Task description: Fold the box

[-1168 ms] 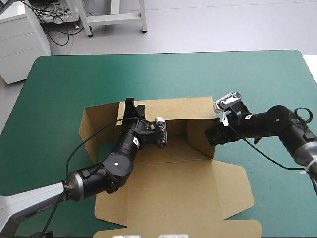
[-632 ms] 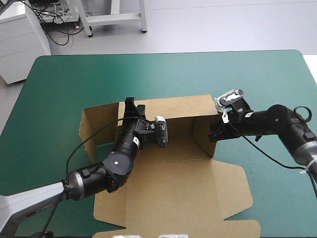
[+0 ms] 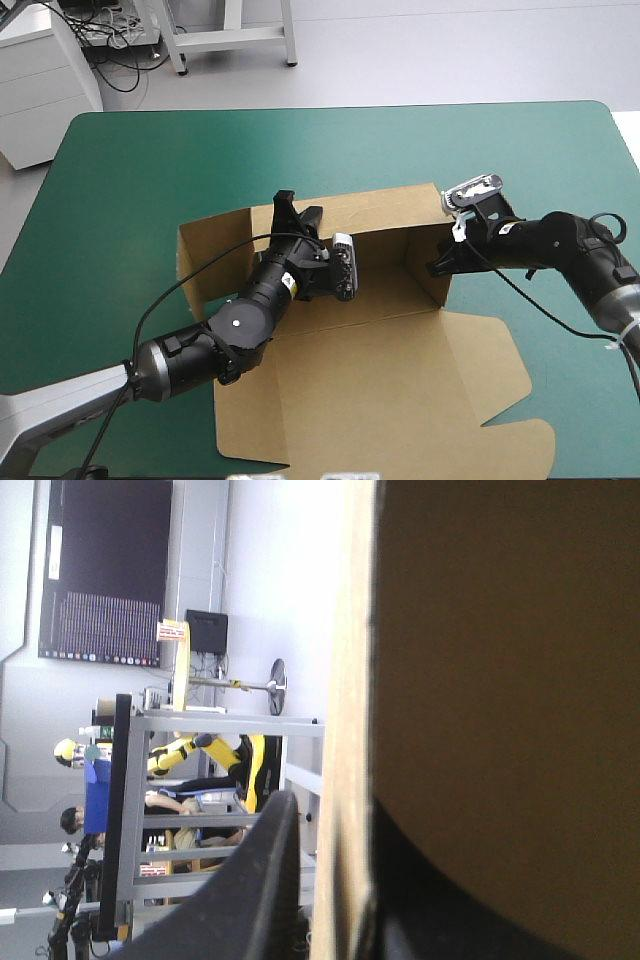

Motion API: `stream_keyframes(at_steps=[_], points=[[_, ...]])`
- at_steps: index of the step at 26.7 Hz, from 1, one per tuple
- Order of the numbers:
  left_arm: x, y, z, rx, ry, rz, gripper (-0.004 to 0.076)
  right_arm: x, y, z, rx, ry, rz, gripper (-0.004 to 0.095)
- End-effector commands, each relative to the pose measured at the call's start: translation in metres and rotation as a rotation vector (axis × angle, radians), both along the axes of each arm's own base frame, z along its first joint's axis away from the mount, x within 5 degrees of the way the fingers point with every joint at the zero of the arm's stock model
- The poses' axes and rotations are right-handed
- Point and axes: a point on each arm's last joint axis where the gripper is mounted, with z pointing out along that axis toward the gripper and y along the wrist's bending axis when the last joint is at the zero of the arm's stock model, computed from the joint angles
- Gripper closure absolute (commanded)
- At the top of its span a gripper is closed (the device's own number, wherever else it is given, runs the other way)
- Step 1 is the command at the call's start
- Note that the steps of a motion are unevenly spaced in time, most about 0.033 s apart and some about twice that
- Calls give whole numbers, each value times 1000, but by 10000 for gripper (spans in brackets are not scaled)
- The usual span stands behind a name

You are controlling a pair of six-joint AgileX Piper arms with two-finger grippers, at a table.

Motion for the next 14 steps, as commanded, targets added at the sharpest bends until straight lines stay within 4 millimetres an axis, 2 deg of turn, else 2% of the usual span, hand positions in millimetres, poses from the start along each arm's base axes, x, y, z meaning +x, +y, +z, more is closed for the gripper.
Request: stream_keyframes(at_steps=[1,4,6,10,14], points=[[-2,1,25,-47,-74,-5,534,5,-6,23,1,-132,-88,917],[-3,-4,42,-104,-88,-4,357,9,-8,36,28,-164,-147,918],[-9,-10,53,-133,-105,-18,305,11,-8,45,44,-185,-160,918],[-29,-24,73,-178,-127,-38,277,14,-12,61,43,-217,-221,918],[-52,-34,82,-163,-113,-54,277,14,-17,65,-4,-215,-247,918]])
